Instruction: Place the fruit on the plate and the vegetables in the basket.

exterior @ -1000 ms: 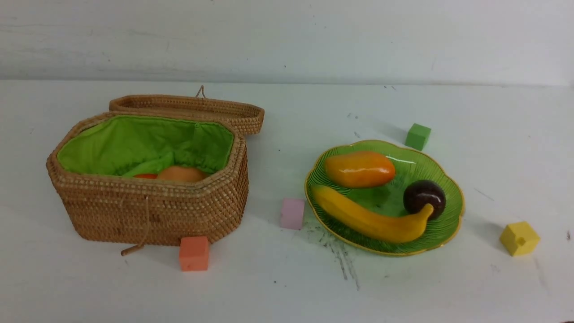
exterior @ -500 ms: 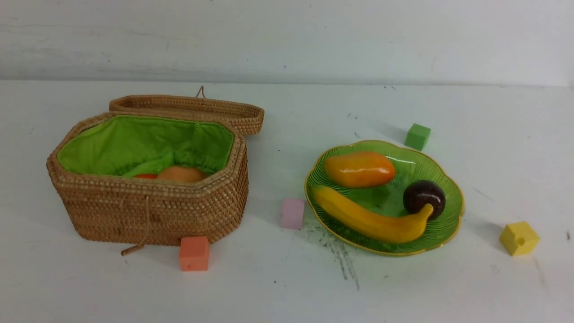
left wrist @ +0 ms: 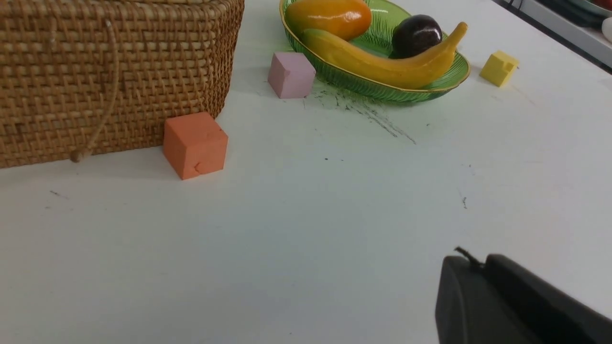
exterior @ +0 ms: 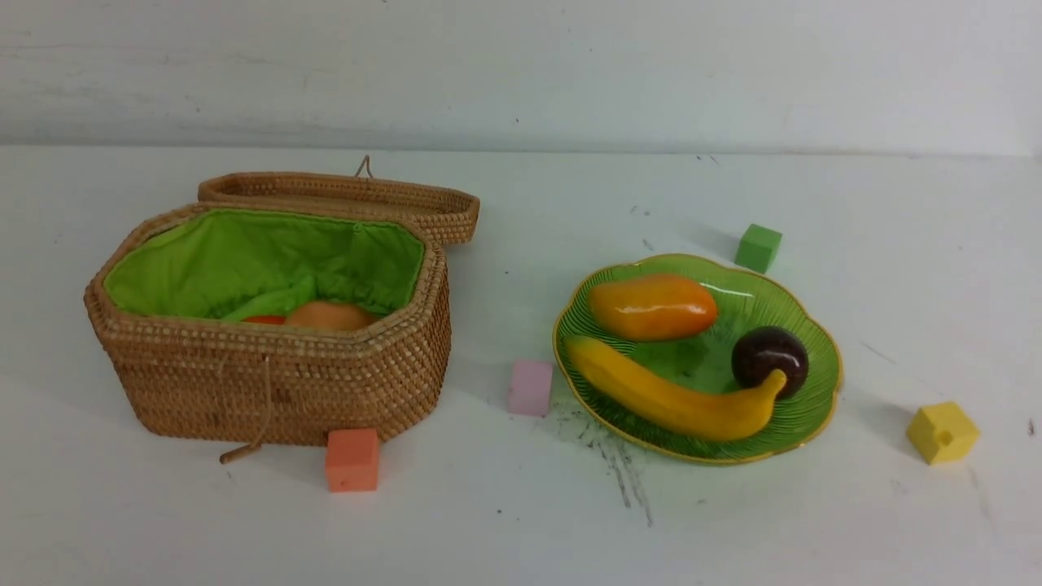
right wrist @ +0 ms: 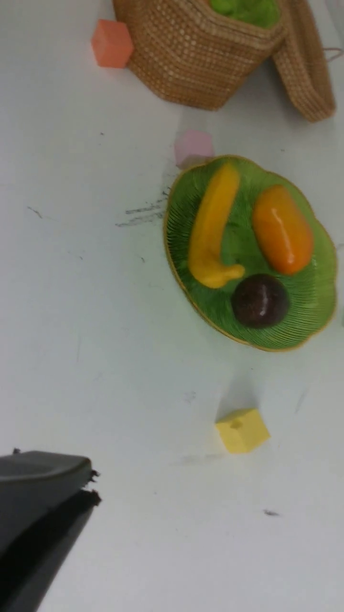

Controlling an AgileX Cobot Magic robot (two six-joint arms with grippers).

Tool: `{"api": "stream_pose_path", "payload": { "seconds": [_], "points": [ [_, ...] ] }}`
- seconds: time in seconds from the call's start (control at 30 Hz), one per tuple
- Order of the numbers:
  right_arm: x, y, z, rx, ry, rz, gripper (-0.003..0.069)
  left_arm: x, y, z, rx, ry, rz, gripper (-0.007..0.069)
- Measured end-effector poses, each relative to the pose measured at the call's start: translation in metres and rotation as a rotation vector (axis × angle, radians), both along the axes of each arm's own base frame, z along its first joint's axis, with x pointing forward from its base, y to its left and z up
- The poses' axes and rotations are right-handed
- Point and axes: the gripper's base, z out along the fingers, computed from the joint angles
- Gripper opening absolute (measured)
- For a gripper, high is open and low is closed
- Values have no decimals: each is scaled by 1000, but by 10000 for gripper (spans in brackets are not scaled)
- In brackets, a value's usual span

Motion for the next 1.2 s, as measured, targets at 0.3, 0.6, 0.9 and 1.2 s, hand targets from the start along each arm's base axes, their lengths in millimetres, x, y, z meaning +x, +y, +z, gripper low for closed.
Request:
{"api": "stream_pose_path", "payload": {
  "seconds": [0.3, 0.6, 0.9, 1.2],
  "points": [
    [33, -3, -125, -160, -256, -10, -18, 0, 0, 0, 0, 0, 0, 53],
    [33, -7, -204, -278, -321, -8, -18, 0, 0, 0, 1, 1, 0, 62],
    [32, -7, -205, -260, -298, -13, -17, 0, 0, 0, 1, 1, 0, 64],
    [32, -7, -205, -260, -298, -13, -14, 0, 0, 0, 1, 1, 0, 64]
  ]
}}
